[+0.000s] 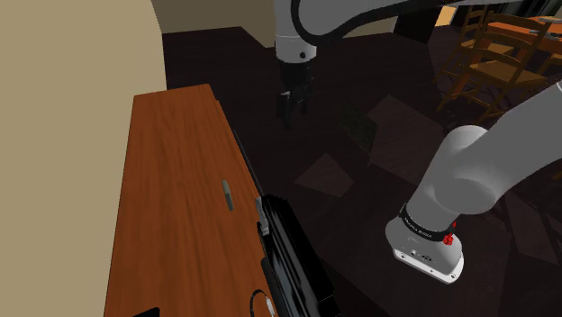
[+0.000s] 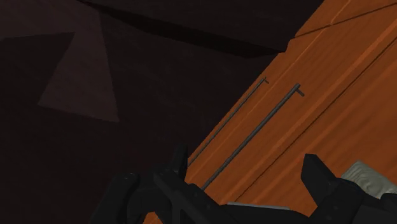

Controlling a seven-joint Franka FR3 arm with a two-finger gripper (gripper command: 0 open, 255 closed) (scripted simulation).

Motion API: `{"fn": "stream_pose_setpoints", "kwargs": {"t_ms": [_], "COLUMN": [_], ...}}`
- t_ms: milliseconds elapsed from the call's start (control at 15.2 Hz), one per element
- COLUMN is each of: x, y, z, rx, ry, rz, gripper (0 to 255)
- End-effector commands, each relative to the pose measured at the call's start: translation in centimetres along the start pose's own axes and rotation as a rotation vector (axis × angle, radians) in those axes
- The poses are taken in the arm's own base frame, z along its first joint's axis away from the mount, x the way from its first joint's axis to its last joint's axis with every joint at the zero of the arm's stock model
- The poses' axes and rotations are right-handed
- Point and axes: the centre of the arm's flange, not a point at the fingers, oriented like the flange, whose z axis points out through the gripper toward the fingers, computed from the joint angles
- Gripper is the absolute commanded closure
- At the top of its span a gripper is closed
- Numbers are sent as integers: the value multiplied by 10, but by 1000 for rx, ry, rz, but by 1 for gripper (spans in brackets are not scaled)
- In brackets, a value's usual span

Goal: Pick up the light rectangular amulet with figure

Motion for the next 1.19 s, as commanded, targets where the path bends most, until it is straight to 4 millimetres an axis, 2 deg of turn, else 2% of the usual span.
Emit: {"fn": "stream_pose_setpoints", "kwargs": {"t_ms": [0,594,1122], "x": [15,72,103], "y": [-21,-119,-213], "z": [9,57,103], "rx": [-8,-45,-79], "ry": [1,1,1], "rz": [-53,-283,-487], "gripper": [0,0,0]}}
